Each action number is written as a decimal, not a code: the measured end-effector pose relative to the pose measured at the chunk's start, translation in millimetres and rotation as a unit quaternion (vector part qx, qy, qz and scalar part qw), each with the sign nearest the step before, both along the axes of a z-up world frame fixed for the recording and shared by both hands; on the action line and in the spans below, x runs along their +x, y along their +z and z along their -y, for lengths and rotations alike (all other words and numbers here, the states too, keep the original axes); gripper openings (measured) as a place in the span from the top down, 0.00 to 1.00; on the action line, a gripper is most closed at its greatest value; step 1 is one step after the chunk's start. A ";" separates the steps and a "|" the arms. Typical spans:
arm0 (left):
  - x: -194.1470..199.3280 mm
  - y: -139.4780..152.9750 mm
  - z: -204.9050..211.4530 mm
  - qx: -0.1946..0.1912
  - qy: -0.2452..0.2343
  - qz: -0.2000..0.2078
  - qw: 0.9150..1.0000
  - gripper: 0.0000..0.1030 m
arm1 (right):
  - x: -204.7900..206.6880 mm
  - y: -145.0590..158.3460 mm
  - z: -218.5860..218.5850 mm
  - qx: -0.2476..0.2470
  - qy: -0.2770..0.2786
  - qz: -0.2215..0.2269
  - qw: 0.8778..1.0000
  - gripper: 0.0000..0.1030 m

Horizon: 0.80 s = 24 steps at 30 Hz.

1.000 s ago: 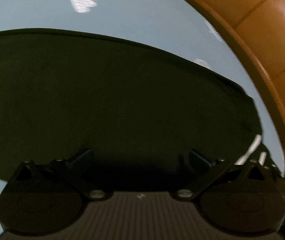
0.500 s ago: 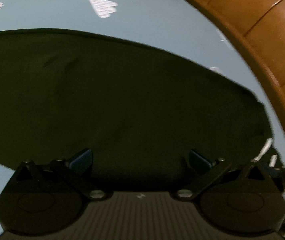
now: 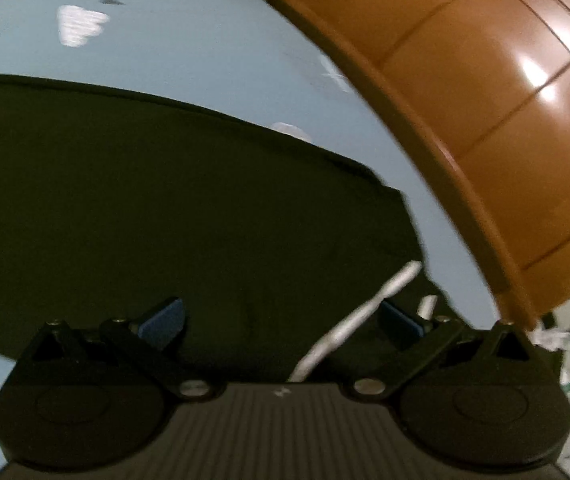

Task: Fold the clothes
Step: 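Flip the held pants over with the left gripper, laying them logo side up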

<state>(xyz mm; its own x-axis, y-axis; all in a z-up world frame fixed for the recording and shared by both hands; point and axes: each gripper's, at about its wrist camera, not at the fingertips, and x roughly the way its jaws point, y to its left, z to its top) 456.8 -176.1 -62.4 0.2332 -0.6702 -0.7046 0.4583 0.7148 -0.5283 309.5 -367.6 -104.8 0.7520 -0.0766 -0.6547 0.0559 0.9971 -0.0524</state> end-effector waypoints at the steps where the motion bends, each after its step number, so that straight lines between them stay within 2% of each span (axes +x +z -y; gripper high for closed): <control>1: -1.7 -1.5 10.2 -0.004 -0.012 -0.002 1.000 0.01 | 0.1 0.0 0.1 0.000 0.000 0.000 1.000 0.00; 4: -4.8 -8.8 23.0 0.004 -0.030 -0.003 1.000 0.01 | 0.2 0.3 0.2 0.000 0.000 0.000 1.000 0.00; 6: -4.7 -15.8 23.3 0.018 -0.025 -0.006 0.999 0.01 | 0.0 0.5 0.3 0.001 0.001 -0.001 1.000 0.00; 8: -6.9 -23.3 14.6 0.029 -0.012 -0.019 0.999 0.01 | -0.2 0.8 0.3 0.000 0.001 -0.001 1.000 0.00; 11: -16.0 -25.0 -4.4 0.024 -0.008 -0.020 0.999 0.01 | -0.2 0.9 0.4 0.001 0.001 -0.002 1.000 0.00; 21: -34.2 13.4 -19.7 0.025 0.007 0.004 1.000 0.01 | -0.1 0.6 0.1 -0.001 0.001 -0.002 1.000 0.00; 24: -49.5 27.7 -21.8 0.041 0.005 0.006 0.999 0.01 | 0.1 0.6 0.5 -0.001 0.001 -0.002 1.000 0.00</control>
